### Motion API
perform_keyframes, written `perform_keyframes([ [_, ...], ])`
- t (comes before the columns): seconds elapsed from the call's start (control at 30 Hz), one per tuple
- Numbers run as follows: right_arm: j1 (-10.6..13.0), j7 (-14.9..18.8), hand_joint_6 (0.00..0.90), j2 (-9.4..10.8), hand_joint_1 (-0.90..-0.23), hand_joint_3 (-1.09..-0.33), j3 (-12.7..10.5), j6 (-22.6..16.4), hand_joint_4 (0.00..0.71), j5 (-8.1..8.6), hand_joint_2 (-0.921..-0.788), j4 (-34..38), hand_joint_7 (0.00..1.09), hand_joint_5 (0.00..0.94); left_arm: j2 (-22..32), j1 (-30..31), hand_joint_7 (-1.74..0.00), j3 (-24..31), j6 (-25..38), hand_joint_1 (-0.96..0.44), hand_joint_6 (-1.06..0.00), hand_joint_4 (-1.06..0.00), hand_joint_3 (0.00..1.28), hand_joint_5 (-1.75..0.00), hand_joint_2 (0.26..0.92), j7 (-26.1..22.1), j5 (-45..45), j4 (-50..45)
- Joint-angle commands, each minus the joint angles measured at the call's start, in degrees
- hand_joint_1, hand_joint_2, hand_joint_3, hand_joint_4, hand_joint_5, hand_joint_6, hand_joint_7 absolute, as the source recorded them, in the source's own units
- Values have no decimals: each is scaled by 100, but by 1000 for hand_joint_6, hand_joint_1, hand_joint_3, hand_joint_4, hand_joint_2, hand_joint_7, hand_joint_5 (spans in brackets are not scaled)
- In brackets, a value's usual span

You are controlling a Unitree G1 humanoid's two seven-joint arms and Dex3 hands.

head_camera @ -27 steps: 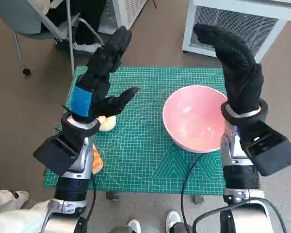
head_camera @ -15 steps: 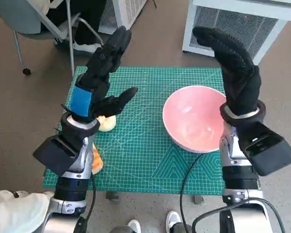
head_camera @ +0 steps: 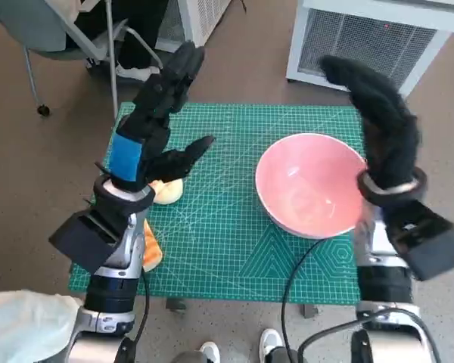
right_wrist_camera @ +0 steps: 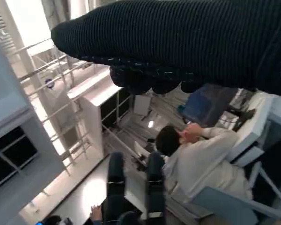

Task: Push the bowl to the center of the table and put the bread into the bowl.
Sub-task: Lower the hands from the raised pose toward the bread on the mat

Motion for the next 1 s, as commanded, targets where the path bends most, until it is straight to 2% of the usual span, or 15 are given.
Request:
perform_keyframes([
  [0.03,349,-44,-1,-208,-513,-881,-352,83,216,199,-921,323,536,38,82,79,-37,86,-45,-427,-301,-239,259,0,921,-100,-134,21],
  [0.27,541,-507,-1,-286,-492,-862,-788,26,219,123,-921,792,532,45,102,116,-35,145,-1,-420,-301,-233,257,0,921,-132,-178,13],
  [0.43,685,-997,-1,-289,-486,-864,-946,-69,221,-158,-921,1179,534,48,107,148,-36,177,24,-427,-306,-232,255,0,921,-118,-178,-1],
  [0.63,819,-1412,-1,-219,-469,-907,-999,-159,213,-377,-921,1725,494,46,110,193,-35,198,26,-430,-307,-228,254,0,921,-98,-171,-49],
  [0.9,892,-1686,-1,30,-455,-949,-904,-93,179,-481,-921,2302,426,30,142,194,-36,237,41,-413,-314,-229,256,-2,921,-103,-165,-53],
  [1.0,859,-1839,-1,145,-448,-958,-832,-43,180,-594,-921,2497,425,31,162,186,-36,242,68,-416,-315,-230,256,-2,921,-125,-189,-56],
])
